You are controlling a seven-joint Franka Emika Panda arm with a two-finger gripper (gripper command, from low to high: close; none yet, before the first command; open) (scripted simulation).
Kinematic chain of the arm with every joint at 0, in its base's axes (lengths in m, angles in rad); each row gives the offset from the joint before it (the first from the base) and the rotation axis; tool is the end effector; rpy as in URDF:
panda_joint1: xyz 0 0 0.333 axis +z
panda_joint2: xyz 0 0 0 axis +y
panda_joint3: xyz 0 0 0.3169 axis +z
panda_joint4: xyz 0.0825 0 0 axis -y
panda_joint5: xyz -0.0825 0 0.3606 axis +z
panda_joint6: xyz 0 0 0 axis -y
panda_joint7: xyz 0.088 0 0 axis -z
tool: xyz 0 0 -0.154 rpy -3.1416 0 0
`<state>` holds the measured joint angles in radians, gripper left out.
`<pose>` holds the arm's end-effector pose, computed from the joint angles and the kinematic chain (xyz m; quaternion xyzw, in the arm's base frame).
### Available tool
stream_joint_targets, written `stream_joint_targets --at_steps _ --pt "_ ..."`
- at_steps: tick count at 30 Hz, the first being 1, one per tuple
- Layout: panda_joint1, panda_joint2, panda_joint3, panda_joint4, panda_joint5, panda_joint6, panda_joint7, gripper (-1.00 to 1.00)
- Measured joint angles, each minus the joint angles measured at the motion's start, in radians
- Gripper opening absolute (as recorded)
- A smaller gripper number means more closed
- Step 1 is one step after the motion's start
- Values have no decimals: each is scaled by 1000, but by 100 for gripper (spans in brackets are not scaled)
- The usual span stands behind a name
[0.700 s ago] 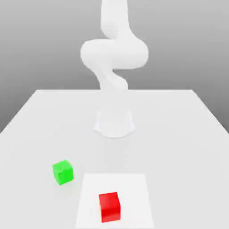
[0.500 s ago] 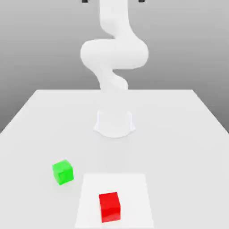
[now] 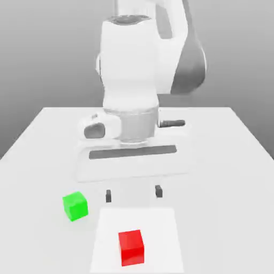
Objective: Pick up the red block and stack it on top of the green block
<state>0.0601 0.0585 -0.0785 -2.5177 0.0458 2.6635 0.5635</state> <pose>0.4647 -0.0093 0.2386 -0.9512 0.3054 -0.0397 0.0206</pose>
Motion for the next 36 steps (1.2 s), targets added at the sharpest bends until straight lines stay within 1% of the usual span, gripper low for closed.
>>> stream_joint_targets --at_steps 3,7,8,15,20,23,26,31,33,36 --pt "-3 108 0 -20 -8 54 -16 0" --pt "-17 253 18 -4 14 169 -36 0" --pt "-22 283 24 0 19 195 -40 -100" --pt "-24 288 26 1 18 198 -39 -100" --pt "-17 132 9 -25 -14 68 -16 -100" --pt "-78 24 -49 -100 -56 38 -24 -100" --pt "-205 -83 -97 -191 -103 24 -37 -100" --pt "-311 -246 -167 -343 -158 13 -75 -100" --pt "-316 -223 -184 -361 -145 54 -94 -100" --pt "-302 -132 -192 -363 -89 146 -136 -100"
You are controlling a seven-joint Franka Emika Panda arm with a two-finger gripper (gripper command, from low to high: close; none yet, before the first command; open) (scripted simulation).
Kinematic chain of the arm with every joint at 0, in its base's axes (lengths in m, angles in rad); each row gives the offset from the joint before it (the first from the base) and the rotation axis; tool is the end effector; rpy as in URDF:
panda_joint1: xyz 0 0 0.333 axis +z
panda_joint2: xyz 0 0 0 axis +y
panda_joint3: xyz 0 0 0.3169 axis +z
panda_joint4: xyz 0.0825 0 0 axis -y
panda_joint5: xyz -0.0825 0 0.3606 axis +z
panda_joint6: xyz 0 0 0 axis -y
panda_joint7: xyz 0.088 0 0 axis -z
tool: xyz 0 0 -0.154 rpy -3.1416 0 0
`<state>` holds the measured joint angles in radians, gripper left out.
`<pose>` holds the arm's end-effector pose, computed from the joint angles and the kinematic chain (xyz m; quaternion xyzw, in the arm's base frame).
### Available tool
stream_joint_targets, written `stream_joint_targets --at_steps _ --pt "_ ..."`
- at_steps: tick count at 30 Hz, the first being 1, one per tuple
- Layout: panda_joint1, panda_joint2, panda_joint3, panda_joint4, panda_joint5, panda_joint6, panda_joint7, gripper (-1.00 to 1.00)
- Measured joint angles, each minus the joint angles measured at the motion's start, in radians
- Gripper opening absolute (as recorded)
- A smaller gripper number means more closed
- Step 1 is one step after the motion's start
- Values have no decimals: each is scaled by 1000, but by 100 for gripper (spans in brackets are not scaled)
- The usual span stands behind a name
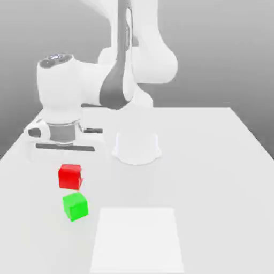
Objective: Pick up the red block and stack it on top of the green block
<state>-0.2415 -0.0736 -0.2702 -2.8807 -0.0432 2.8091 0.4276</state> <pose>0.3014 -0.1641 0.1869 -0.9009 0.4340 0.0000 0.0028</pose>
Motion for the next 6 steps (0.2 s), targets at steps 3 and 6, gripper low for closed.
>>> stream_joint_targets --at_steps 3,6 --pt "7 103 15 2 86 97 -61 100" --pt "9 103 15 2 86 97 -60 100"
